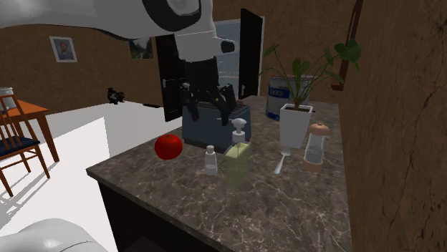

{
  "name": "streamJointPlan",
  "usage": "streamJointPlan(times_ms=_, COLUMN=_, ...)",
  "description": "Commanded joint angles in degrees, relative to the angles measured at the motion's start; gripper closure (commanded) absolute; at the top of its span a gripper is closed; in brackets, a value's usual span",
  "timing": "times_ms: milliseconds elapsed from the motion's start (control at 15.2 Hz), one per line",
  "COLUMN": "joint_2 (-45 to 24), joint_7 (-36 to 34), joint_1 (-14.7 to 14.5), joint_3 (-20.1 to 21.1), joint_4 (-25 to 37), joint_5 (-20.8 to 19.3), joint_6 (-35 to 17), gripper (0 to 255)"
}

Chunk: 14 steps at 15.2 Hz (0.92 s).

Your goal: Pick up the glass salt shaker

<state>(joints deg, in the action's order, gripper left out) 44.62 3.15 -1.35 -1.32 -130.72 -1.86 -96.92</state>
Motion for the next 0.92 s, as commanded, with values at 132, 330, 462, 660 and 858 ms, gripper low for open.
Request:
streamJointPlan(times_ms=132, joint_2=-1.0, joint_7=-4.4, joint_1=0.5, joint_3=2.3, joint_4=-2.4, joint_5=0.7, joint_6=-3.5, gripper=0)
streamJointPlan(times_ms=330, joint_2=-3.3, joint_7=-11.0, joint_1=1.3, joint_3=5.7, joint_4=-5.2, joint_5=1.7, joint_6=-8.7, gripper=0)
streamJointPlan(times_ms=462, joint_2=-5.5, joint_7=-15.4, joint_1=1.9, joint_3=8.0, joint_4=-6.5, joint_5=2.1, joint_6=-12.3, gripper=0)
streamJointPlan(times_ms=660, joint_2=-9.6, joint_7=-22.2, joint_1=2.9, joint_3=11.5, joint_4=-7.7, joint_5=2.4, joint_6=-17.5, gripper=0)
streamJointPlan(times_ms=858, joint_2=-14.6, joint_7=-29.2, joint_1=4.3, joint_3=15.1, joint_4=-7.8, joint_5=2.1, joint_6=-22.5, gripper=0)
